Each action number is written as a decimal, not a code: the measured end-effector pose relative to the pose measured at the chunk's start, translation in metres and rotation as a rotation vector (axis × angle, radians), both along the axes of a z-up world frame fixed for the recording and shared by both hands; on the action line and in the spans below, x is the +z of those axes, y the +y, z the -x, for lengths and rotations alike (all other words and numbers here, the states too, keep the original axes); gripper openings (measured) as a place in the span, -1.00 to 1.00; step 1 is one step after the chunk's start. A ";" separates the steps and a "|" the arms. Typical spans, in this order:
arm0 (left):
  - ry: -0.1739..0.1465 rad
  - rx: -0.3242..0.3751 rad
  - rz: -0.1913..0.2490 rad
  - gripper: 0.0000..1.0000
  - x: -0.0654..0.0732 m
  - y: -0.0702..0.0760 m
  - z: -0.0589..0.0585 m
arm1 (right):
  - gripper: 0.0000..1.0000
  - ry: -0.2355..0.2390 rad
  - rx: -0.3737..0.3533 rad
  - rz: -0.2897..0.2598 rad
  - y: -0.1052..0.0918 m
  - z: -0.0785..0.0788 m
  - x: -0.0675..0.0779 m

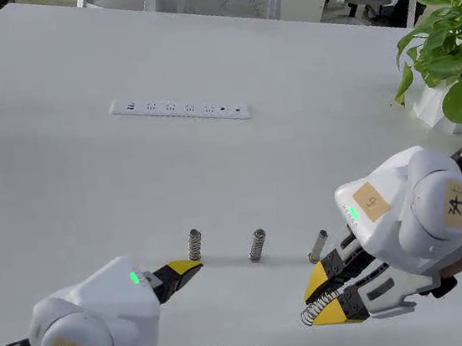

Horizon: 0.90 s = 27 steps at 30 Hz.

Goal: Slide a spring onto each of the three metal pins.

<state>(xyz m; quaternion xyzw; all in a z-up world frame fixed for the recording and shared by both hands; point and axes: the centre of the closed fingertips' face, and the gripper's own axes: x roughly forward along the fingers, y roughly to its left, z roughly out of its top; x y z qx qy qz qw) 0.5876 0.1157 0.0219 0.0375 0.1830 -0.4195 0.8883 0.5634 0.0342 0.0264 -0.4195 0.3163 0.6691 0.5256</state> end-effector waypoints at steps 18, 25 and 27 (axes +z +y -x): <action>0.054 0.155 -0.002 0.98 -0.017 0.034 0.000 | -0.85 -0.043 -0.041 0.039 -0.016 -0.031 0.007; 0.044 0.174 -0.029 0.98 -0.019 0.038 -0.003 | -0.85 -0.076 -0.043 0.065 -0.025 -0.051 0.015; 0.040 0.176 -0.039 0.98 -0.020 0.036 -0.004 | -0.85 -0.086 -0.045 0.073 -0.028 -0.058 0.016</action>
